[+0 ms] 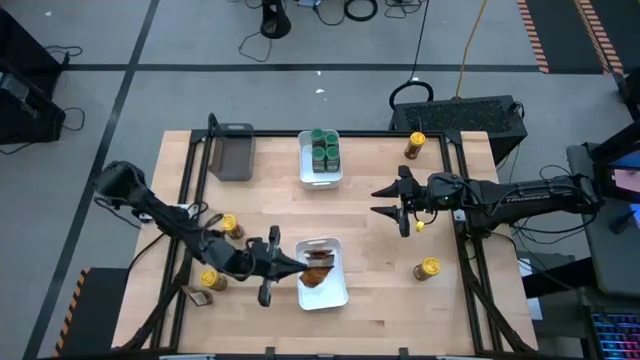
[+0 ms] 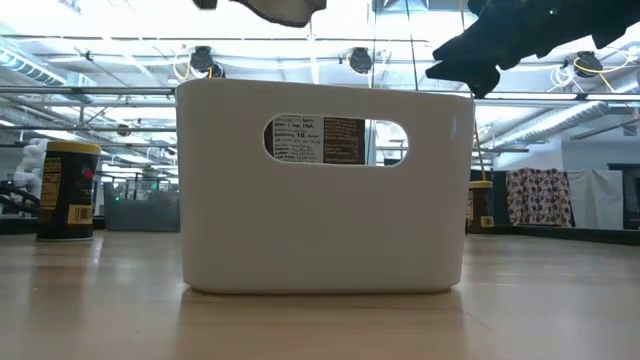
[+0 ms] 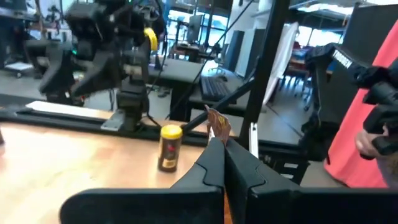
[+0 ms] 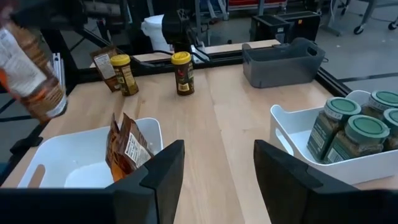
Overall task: Sort spices by type
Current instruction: Put the top brown spice pack into the bottom white bin
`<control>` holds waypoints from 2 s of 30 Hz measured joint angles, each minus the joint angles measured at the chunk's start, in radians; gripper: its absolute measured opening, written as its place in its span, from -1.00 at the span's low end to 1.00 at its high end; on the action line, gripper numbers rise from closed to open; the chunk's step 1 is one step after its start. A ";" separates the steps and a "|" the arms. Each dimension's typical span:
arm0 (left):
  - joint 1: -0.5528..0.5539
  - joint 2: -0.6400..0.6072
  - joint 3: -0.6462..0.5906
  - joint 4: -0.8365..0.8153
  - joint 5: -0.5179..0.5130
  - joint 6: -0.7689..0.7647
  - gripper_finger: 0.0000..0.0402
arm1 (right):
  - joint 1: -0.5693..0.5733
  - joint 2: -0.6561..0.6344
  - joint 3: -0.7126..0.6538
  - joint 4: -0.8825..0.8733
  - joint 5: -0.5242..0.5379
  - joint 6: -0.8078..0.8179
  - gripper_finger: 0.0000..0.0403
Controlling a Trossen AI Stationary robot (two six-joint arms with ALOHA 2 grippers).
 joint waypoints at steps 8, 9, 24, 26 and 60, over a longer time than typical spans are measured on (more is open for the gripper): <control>0.024 0.164 -0.054 0.167 -0.011 -0.083 -1.00 | 0.000 0.001 0.000 0.004 0.000 0.012 -0.14; 0.030 0.187 -0.053 0.186 -0.013 -0.094 -1.00 | 0.000 0.003 0.000 0.004 0.000 0.012 -0.14; 0.062 0.399 -0.052 0.315 -0.036 -0.135 -1.00 | 0.000 0.057 0.001 0.007 0.000 -0.002 -0.14; 0.062 0.407 -0.052 0.314 -0.036 -0.149 -1.00 | -0.001 0.071 0.001 0.012 0.000 -0.005 -0.14; 0.062 0.325 -0.052 0.108 -0.016 -0.085 -0.13 | -0.001 0.096 0.001 0.029 0.000 -0.005 -0.14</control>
